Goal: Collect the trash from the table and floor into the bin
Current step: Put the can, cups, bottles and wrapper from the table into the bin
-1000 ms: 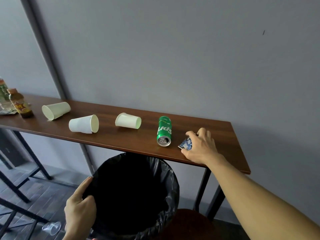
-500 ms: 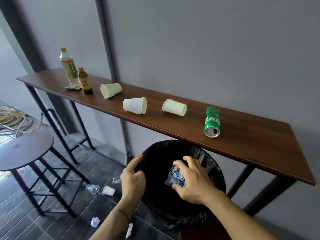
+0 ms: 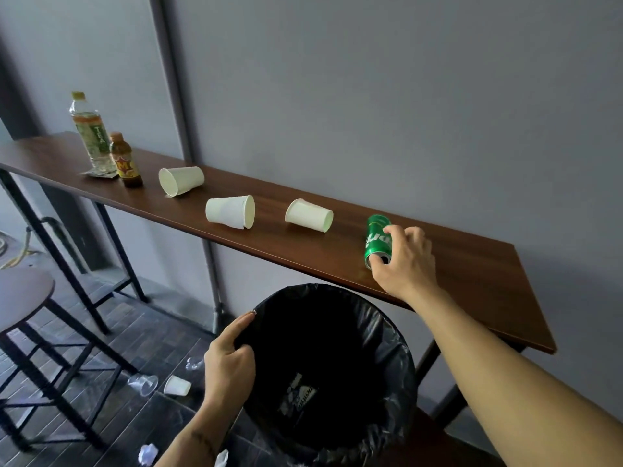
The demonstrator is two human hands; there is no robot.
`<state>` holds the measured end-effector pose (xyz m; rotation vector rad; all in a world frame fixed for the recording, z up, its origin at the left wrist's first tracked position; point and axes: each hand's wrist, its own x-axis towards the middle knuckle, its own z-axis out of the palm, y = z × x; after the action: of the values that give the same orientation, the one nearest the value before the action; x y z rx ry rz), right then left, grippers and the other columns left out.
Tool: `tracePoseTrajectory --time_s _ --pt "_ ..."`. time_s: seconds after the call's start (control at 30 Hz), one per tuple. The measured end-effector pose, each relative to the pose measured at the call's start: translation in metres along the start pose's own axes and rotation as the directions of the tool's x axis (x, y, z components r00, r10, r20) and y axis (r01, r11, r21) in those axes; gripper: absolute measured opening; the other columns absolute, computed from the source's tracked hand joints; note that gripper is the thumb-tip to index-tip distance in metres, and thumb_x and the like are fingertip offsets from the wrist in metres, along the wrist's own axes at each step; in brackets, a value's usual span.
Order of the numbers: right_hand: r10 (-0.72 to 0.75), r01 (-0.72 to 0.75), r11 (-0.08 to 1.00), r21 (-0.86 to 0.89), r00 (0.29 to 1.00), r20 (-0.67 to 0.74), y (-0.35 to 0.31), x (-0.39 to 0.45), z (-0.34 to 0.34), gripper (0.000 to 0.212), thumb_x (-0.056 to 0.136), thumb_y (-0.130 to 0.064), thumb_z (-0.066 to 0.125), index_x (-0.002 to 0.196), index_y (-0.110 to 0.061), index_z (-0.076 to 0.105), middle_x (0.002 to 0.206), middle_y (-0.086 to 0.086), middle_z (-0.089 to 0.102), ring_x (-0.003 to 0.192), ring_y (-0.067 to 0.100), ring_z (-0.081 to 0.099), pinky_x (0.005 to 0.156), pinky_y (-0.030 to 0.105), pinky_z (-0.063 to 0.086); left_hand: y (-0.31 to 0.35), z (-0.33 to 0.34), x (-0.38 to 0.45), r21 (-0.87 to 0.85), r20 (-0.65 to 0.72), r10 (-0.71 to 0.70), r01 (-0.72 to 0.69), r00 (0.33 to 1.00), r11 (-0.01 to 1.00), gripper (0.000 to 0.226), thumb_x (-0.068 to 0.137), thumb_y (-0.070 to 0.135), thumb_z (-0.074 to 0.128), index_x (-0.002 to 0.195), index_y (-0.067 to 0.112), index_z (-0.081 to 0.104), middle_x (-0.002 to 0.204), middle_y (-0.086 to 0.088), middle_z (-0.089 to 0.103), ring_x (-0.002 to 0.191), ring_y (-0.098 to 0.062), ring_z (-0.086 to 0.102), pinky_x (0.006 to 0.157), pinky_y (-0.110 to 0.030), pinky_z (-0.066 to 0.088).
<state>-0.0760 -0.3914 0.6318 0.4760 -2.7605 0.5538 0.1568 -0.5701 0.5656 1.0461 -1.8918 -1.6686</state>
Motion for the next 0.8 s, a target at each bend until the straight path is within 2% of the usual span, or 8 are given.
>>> tracePoseTrajectory --time_s 0.17,0.33,0.4,0.43,0.5,0.53,0.7,0.8 --pt "0.037 -0.047 0.997 0.069 0.991 0.132 -0.001 0.000 0.013 0.042 0.087 -0.047 0.056 0.124 -0.034 0.041 0.115 0.011 0.045 0.103 0.037 0.054 0.090 0.043 0.045 0.002 0.008 -0.006 0.029 -0.008 0.007 -0.007 1.000 1.000 0.067 0.077 -0.013 0.040 0.121 0.029 0.068 0.094 0.024 0.064 0.045 -0.012 0.056 0.038 -0.021 0.044" --pt "0.072 -0.078 0.993 0.087 0.995 0.063 -0.012 -0.002 0.021 0.042 0.089 -0.046 0.059 0.119 -0.028 0.036 0.110 0.011 0.049 0.093 0.034 0.060 0.074 0.038 0.048 -0.001 0.010 0.000 0.067 -0.024 0.025 -0.024 0.999 0.997 0.065 0.078 -0.010 0.042 0.118 0.033 0.070 0.094 0.011 0.072 0.042 -0.012 0.053 0.039 -0.021 0.044" --pt "0.086 -0.089 0.991 0.097 0.995 0.042 -0.012 -0.002 0.022 0.042 0.089 -0.041 0.060 0.122 -0.026 0.037 0.112 0.012 0.050 0.093 0.033 0.060 0.068 0.034 0.043 -0.003 0.010 0.002 0.132 -0.017 0.069 -0.066 0.998 0.989 0.064 0.076 -0.009 0.044 0.117 0.032 0.070 0.102 0.004 0.073 0.055 -0.011 0.063 0.051 -0.022 0.052" --pt "0.074 -0.076 0.991 0.108 0.997 0.023 -0.012 -0.003 0.022 0.041 0.089 -0.037 0.060 0.122 -0.025 0.038 0.112 0.012 0.050 0.094 0.033 0.060 0.066 0.033 0.043 -0.004 0.010 0.004 0.186 -0.011 0.106 -0.103 0.994 0.977 0.063 0.075 -0.009 0.046 0.118 0.030 0.070 0.108 0.001 0.073 0.071 -0.012 0.068 0.065 -0.024 0.057" --pt "0.014 -0.009 0.990 0.143 0.999 -0.030 -0.010 -0.010 0.022 0.040 0.085 -0.030 0.061 0.119 -0.024 0.040 0.113 0.011 0.050 0.095 0.033 0.059 0.066 0.034 0.048 -0.006 0.010 0.007 0.299 -0.004 0.187 -0.178 0.982 0.937 0.062 0.073 -0.010 0.049 0.120 0.024 0.071 0.119 -0.001 0.071 0.101 -0.020 0.067 0.095 -0.034 0.053" --pt "-0.030 0.039 0.986 0.164 0.998 -0.056 -0.010 -0.014 0.022 0.041 0.084 -0.028 0.061 0.118 -0.024 0.040 0.113 0.010 0.049 0.094 0.031 0.058 0.066 0.035 0.051 -0.006 0.010 0.008 0.347 0.006 0.216 -0.205 0.976 0.915 0.062 0.072 -0.010 0.050 0.121 0.022 0.070 0.122 0.001 0.070 0.108 -0.022 0.065 0.101 -0.038 0.049" --pt "-0.267 0.291 0.889 0.353 0.957 -0.118 -0.014 -0.056 0.013 0.045 0.078 -0.024 0.061 0.119 -0.025 0.043 0.117 0.003 0.048 0.094 0.024 0.056 0.067 0.037 0.052 -0.004 0.005 0.004 0.505 0.067 0.243 -0.243 0.968 0.828 0.064 0.072 -0.003 0.053 0.127 0.028 0.066 0.133 0.015 0.061 0.115 -0.018 0.061 0.100 -0.037 0.048" --pt "-0.382 0.363 0.825 0.433 0.923 -0.046 -0.019 -0.098 0.010 0.046 0.076 -0.024 0.061 0.118 -0.027 0.043 0.116 -0.007 0.045 0.095 0.014 0.052 0.070 0.032 0.050 -0.005 0.003 0.004 0.525 0.080 0.254 -0.257 0.964 0.811 0.064 0.071 -0.001 0.053 0.128 0.027 0.066 0.135 0.016 0.060 0.117 -0.017 0.060 0.098 -0.033 0.046"
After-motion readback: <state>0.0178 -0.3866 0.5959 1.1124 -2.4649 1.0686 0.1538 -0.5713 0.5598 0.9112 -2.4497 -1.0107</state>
